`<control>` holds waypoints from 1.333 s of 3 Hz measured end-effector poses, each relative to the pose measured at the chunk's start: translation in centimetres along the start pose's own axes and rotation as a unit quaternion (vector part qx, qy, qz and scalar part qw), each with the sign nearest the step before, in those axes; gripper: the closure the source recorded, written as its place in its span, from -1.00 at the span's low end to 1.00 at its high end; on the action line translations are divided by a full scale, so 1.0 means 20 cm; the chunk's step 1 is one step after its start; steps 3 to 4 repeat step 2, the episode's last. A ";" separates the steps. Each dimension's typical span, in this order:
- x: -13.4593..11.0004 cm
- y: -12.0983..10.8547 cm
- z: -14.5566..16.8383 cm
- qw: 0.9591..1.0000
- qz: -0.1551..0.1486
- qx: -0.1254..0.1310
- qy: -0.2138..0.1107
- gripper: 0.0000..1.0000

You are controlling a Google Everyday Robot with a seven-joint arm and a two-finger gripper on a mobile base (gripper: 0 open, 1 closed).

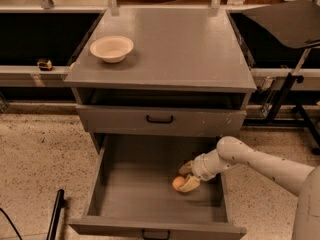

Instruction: Place orange into middle drawer

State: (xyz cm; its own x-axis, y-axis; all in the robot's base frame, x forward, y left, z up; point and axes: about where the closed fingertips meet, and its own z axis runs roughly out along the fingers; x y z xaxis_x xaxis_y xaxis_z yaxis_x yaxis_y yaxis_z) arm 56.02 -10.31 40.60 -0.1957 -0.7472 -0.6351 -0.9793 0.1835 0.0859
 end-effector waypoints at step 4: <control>0.00 0.00 0.00 1.000 0.000 0.000 0.000 -1.00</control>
Offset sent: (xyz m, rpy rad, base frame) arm 0.0000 0.0000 0.0000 0.0000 0.0000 0.0000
